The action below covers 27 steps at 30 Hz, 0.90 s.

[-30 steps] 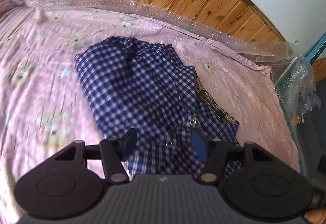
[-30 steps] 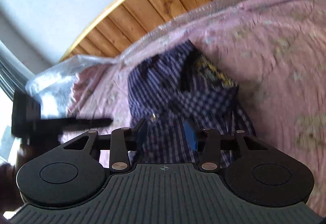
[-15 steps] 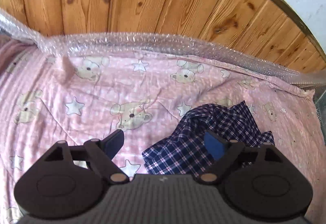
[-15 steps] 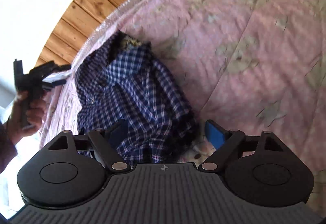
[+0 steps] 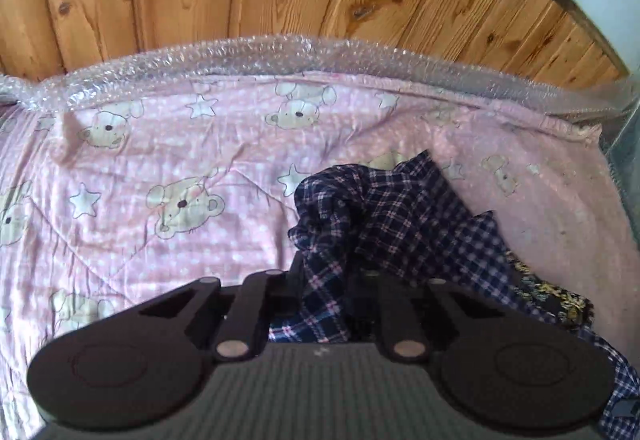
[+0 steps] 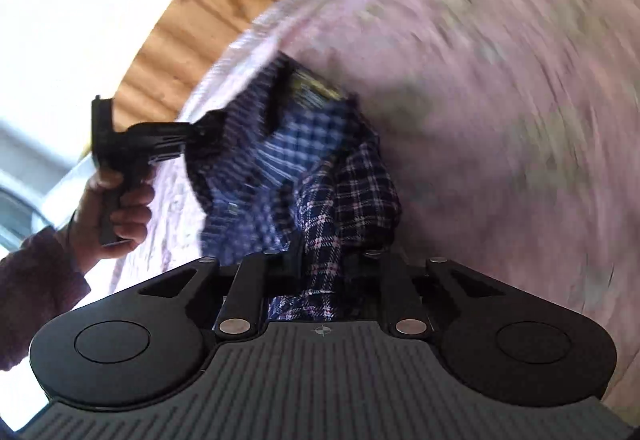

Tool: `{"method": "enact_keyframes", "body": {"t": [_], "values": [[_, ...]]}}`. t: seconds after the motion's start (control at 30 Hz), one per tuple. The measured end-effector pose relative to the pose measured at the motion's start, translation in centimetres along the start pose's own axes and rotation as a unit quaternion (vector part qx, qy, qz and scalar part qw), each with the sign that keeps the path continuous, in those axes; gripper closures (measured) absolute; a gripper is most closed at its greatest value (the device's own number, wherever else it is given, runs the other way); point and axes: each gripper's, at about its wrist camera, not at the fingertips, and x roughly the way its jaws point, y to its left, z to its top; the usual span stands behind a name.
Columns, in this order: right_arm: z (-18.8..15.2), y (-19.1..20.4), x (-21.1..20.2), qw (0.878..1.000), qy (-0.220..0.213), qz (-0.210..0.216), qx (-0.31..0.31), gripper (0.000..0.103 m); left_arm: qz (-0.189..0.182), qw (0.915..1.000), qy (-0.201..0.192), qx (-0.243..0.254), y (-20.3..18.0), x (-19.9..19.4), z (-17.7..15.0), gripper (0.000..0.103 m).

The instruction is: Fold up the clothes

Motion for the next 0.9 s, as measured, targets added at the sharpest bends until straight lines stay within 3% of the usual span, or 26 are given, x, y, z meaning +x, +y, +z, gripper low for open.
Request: {"method": "enact_keyframes", "body": {"t": [0.07, 0.2, 0.3, 0.33, 0.37, 0.43, 0.5, 0.53, 0.57, 0.63, 0.67, 0.73, 0.8, 0.87, 0.9], "values": [[3.5, 1.1, -1.3, 0.998, 0.016, 0.008, -0.059, 0.089, -0.008, 0.9995, -0.016, -0.026, -0.1, -3.9, -0.3, 0.090], [11.8, 1.9, -2.4, 0.983, 0.077, 0.014, -0.165, 0.089, -0.001, 0.9958, -0.038, -0.084, -0.9, -10.7, -2.3, 0.089], [17.0, 0.6, -0.1, 0.975, 0.107, 0.000, -0.193, 0.089, 0.029, 0.9930, -0.040, -0.108, -1.9, -10.5, -4.9, 0.078], [18.0, -0.3, 1.4, 0.975, 0.111, -0.012, -0.190, 0.086, 0.044, 0.9920, -0.034, -0.113, -2.0, -9.8, -5.8, 0.069], [18.8, -1.4, 3.0, 0.976, 0.115, -0.027, -0.185, 0.076, 0.065, 0.9912, -0.016, -0.114, -1.7, -7.7, -6.8, 0.059], [19.3, -4.0, 6.2, 0.976, 0.103, -0.105, -0.160, 0.053, 0.094, 0.9889, 0.031, -0.111, -0.7, -4.0, -8.9, 0.064], [18.8, -6.0, 7.4, 0.969, 0.076, -0.203, -0.117, 0.057, 0.100, 0.9880, 0.034, -0.112, 0.4, -3.8, -10.1, 0.067], [18.1, -5.6, 6.7, 0.969, 0.046, -0.213, -0.113, 0.062, 0.101, 0.9883, 0.021, -0.113, 0.8, -4.4, -10.4, 0.067], [17.3, -4.8, 5.7, 0.971, 0.012, -0.211, -0.114, 0.062, 0.096, 0.9893, -0.006, -0.110, 0.8, -5.6, -10.3, 0.065], [15.0, -2.0, 3.7, 0.979, -0.041, -0.152, -0.129, 0.062, 0.073, 0.9922, -0.048, -0.089, 0.2, -7.0, -9.6, 0.054], [14.0, -0.8, 4.0, 0.979, -0.045, -0.131, -0.148, 0.062, 0.058, 0.9935, -0.061, -0.077, -0.2, -7.1, -9.2, 0.048], [12.1, 1.7, 5.2, 0.976, -0.043, -0.098, -0.189, 0.064, 0.041, 0.9961, -0.056, -0.055, -1.3, -5.0, -8.3, 0.049], [12.0, 1.0, 5.6, 0.976, -0.036, -0.113, -0.183, 0.064, 0.037, 0.9980, -0.043, -0.029, -2.2, -1.7, -7.3, 0.049], [12.1, 0.0, 6.0, 0.976, -0.029, -0.134, -0.172, 0.068, 0.076, 0.9968, -0.022, -0.006, -2.3, 1.8, -6.2, 0.050], [12.2, -0.5, 6.2, 0.975, -0.025, -0.145, -0.166, 0.076, 0.097, 0.9952, -0.010, 0.002, -2.1, 3.5, -5.7, 0.050]]}}
